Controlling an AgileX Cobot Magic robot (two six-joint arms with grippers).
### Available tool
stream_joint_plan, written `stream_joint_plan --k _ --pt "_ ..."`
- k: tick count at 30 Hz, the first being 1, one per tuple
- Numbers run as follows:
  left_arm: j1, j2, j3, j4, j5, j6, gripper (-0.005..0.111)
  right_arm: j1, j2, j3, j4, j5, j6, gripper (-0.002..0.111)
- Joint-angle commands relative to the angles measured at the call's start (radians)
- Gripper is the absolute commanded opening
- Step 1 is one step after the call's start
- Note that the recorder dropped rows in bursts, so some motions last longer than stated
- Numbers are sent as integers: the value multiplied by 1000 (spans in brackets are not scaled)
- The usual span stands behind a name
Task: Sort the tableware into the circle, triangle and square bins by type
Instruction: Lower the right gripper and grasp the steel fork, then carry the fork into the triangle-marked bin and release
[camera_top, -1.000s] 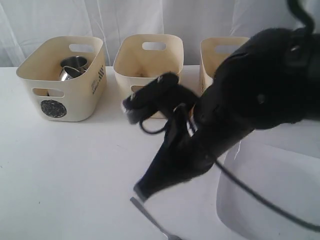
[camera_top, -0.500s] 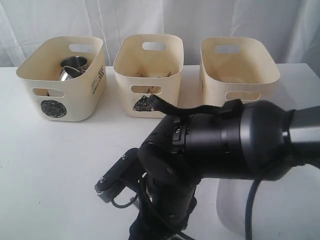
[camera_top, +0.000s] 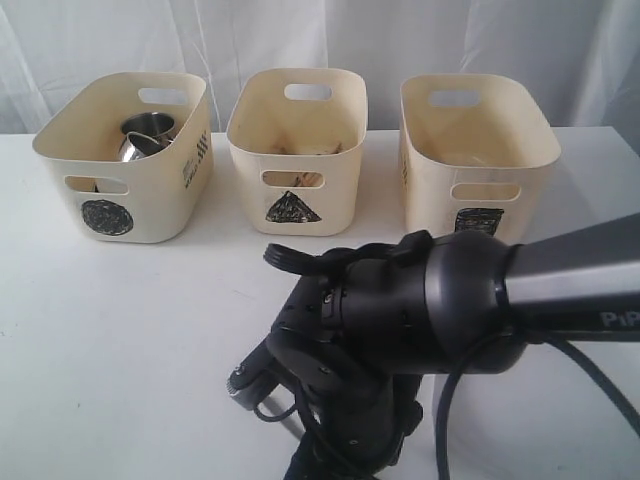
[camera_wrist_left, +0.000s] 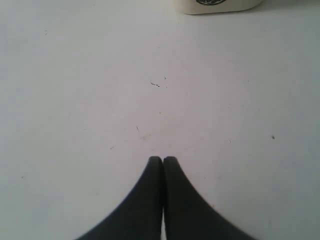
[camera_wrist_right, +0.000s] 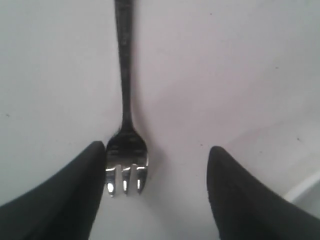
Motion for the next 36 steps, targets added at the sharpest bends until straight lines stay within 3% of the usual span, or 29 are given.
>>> stream_joint_plan --k 1,6,15,22,36 --pt "2 -5 9 -4 13 -2 0 -7 5 5 54 -8 -53 57" --pt "2 -5 9 -4 13 -2 0 -7 9 41 54 -43 -45 56" --pt "2 -5 9 -4 13 -2 0 -7 9 115 73 -158 -47 39" --pt "2 -5 9 -4 13 -2 0 -7 9 155 73 -305 -63 2" --pt "2 -5 9 -4 13 -2 0 -7 -120 151 64 -474 -59 0"
